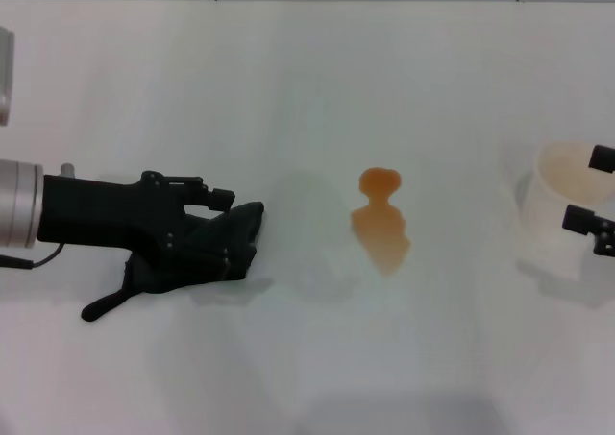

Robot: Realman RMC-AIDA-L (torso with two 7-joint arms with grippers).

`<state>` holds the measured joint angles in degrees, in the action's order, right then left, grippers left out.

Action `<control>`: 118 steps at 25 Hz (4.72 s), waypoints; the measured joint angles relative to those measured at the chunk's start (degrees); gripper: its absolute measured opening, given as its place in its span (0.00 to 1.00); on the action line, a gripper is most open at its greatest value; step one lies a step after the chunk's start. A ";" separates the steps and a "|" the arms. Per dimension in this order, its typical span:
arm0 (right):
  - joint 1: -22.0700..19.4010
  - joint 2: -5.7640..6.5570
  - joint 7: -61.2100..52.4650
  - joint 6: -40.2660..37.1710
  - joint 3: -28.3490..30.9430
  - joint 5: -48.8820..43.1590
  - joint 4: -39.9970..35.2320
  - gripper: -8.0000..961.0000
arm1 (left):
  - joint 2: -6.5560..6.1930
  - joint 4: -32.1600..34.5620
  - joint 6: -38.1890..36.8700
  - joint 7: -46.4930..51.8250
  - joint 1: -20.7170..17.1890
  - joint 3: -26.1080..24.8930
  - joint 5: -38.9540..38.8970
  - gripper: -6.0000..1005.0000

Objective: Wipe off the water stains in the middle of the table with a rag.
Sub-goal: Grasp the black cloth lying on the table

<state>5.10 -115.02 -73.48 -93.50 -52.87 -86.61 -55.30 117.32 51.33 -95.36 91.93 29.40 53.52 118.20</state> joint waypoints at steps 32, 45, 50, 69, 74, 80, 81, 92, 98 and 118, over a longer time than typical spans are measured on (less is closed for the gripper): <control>6.30 0.05 -31.62 0.96 -7.95 -25.08 -33.97 0.88 | -0.44 0.11 0.79 0.00 1.62 0.00 0.00 0.85; 7.27 0.06 -33.41 0.09 -8.70 -26.09 -34.99 0.88 | -0.54 0.13 0.49 0.00 1.88 0.00 0.05 0.85; 7.16 -0.01 -33.43 0.72 -9.93 -25.68 -35.03 0.88 | -1.67 0.68 0.43 1.33 2.16 0.02 0.83 0.85; 6.88 -0.12 -33.66 5.43 -16.11 -24.13 -33.28 0.88 | 0.63 1.81 4.73 7.00 6.06 0.37 18.91 0.85; 6.78 -0.12 -33.66 5.44 -16.35 -23.34 -33.20 0.88 | 0.66 0.01 6.90 6.05 5.56 0.03 18.43 0.85; 6.76 -0.12 -34.19 5.44 -16.73 -23.27 -33.11 0.88 | 1.02 -0.32 8.73 5.51 4.45 0.04 18.36 0.85; 6.76 -0.12 -34.27 5.44 -16.73 -23.25 -33.10 0.88 | 1.07 -0.32 8.80 5.53 4.39 0.04 18.33 0.85; 6.76 -0.12 -34.36 5.52 -16.83 -22.82 -32.68 0.88 | 1.51 -0.46 9.54 6.49 3.18 0.00 18.27 0.84; 6.72 -0.12 -34.36 5.52 -16.57 -22.67 -32.67 0.88 | 1.50 -0.46 9.65 6.74 2.87 -0.50 18.19 0.83; 6.67 -0.11 -34.45 5.47 -16.58 -22.46 -32.68 0.88 | 1.50 -4.76 13.81 6.25 3.40 -2.64 18.53 0.58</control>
<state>11.77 -115.13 -107.93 -88.03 -69.45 -109.08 -87.98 118.82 46.57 -81.55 98.18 32.80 50.88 136.73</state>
